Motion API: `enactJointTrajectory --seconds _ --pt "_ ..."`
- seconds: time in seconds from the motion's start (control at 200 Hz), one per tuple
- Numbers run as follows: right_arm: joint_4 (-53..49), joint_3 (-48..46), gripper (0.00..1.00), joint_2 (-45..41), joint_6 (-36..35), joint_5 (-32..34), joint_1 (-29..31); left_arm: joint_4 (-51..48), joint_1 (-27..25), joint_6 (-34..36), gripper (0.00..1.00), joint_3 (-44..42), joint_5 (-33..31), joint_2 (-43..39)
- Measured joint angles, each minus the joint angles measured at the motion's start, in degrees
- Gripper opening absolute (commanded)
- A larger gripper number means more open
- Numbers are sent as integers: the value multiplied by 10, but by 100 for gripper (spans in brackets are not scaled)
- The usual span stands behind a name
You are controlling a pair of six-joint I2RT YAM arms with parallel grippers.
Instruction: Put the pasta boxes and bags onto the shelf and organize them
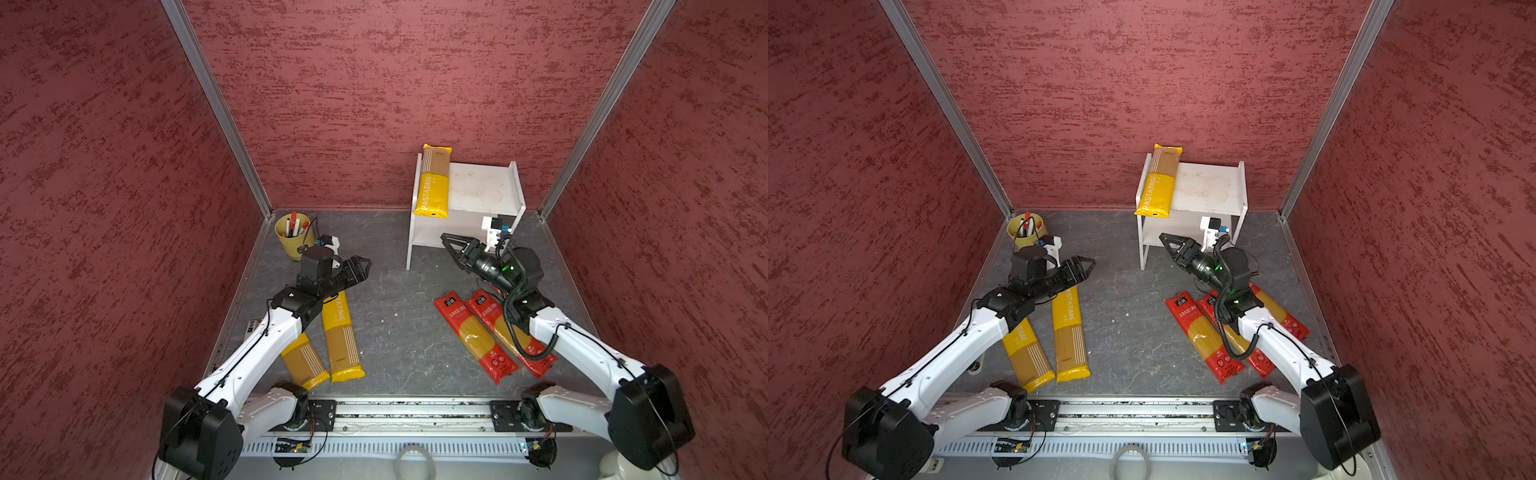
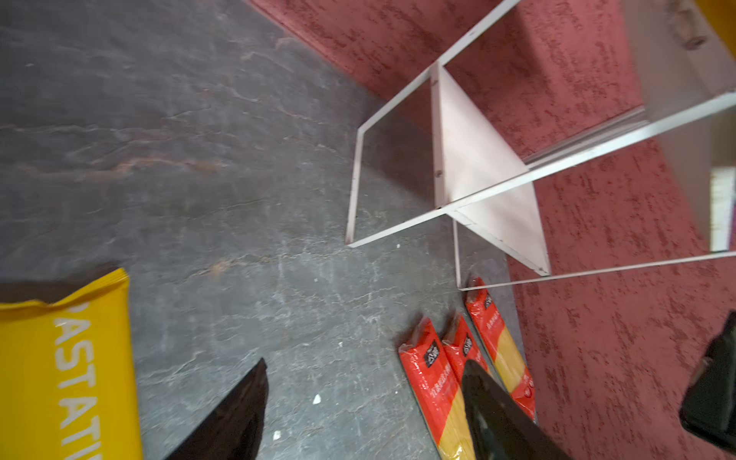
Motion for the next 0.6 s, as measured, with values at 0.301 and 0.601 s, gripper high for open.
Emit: enactJointTrajectory --seconds 0.301,0.601 --pt "-32 -30 44 129 -60 101 187 -135 32 -73 76 -118 -64 -80" --pt "-104 99 40 323 -94 162 289 -153 35 -135 75 -194 -105 -70"
